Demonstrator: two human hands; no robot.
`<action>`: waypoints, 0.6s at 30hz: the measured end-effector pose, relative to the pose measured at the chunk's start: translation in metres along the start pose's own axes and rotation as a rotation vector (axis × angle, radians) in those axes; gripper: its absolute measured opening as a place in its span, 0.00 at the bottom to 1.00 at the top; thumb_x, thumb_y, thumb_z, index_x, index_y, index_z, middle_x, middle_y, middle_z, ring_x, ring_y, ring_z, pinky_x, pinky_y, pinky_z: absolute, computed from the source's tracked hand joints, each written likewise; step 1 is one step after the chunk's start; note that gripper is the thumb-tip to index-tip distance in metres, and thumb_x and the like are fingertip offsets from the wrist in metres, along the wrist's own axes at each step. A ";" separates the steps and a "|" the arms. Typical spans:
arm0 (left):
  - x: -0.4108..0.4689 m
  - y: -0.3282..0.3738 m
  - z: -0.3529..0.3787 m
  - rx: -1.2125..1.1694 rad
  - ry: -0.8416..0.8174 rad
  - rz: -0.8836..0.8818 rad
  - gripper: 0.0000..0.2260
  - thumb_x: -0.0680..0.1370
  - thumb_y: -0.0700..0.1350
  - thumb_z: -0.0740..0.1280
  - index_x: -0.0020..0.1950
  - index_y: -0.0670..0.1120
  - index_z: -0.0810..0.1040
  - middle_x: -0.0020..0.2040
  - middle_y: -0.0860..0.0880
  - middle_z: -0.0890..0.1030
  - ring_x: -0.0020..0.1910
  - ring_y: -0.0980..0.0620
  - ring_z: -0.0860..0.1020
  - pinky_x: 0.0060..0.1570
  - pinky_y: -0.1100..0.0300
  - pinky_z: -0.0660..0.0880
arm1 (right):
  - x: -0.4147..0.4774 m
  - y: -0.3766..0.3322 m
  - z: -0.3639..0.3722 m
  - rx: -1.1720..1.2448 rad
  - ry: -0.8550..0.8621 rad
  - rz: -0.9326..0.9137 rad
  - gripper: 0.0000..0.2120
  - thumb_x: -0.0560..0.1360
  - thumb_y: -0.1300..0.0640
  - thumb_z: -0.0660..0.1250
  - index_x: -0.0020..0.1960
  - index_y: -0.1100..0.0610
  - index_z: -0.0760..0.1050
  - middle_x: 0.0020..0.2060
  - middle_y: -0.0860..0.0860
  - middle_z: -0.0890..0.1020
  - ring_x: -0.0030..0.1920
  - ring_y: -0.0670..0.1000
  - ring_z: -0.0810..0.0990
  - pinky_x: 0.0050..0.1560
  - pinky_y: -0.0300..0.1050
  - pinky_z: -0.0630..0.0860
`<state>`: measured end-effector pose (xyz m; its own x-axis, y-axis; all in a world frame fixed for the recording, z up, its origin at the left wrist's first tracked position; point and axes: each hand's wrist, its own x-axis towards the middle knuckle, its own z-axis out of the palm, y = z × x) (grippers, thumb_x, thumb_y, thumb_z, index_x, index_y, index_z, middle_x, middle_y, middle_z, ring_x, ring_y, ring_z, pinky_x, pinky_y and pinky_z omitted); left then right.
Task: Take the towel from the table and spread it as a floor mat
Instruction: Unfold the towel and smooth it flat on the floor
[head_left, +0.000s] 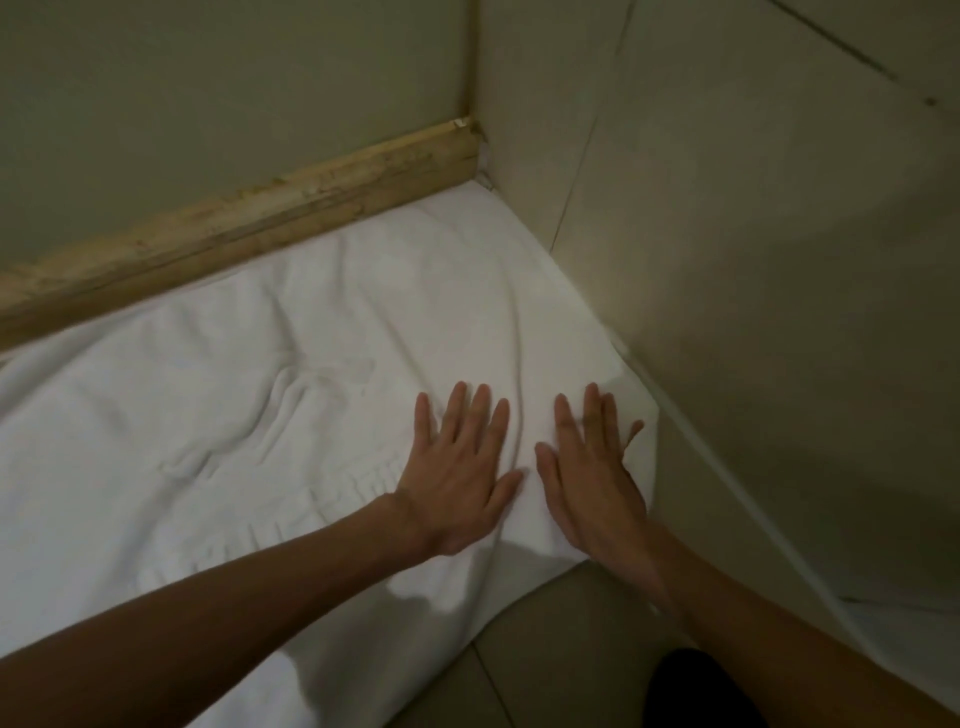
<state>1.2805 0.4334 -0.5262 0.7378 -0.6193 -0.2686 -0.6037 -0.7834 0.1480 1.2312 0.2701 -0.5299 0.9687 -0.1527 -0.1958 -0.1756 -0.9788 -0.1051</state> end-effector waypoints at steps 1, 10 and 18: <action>0.000 0.000 0.001 0.002 0.002 0.002 0.34 0.76 0.63 0.32 0.77 0.45 0.37 0.78 0.42 0.39 0.75 0.40 0.34 0.70 0.36 0.36 | -0.001 0.003 0.002 -0.012 -0.019 0.021 0.29 0.80 0.45 0.46 0.77 0.57 0.49 0.76 0.64 0.48 0.76 0.62 0.45 0.71 0.69 0.45; -0.003 -0.005 0.005 0.020 0.047 0.035 0.34 0.75 0.63 0.32 0.77 0.47 0.37 0.79 0.43 0.43 0.76 0.40 0.39 0.70 0.36 0.35 | -0.015 0.043 0.008 -0.127 -0.068 0.104 0.32 0.78 0.39 0.43 0.77 0.51 0.41 0.77 0.58 0.44 0.76 0.60 0.42 0.70 0.68 0.42; -0.005 0.024 -0.003 0.161 0.119 0.310 0.34 0.76 0.63 0.47 0.78 0.45 0.52 0.78 0.38 0.45 0.76 0.36 0.39 0.68 0.32 0.35 | -0.031 0.034 -0.002 -0.048 -0.033 -0.072 0.28 0.79 0.48 0.55 0.75 0.60 0.56 0.75 0.63 0.54 0.75 0.62 0.53 0.72 0.57 0.50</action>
<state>1.2628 0.4176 -0.5182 0.5365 -0.8353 -0.1204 -0.8370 -0.5449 0.0504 1.1961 0.2410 -0.5252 0.9720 -0.0778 -0.2219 -0.0962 -0.9927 -0.0731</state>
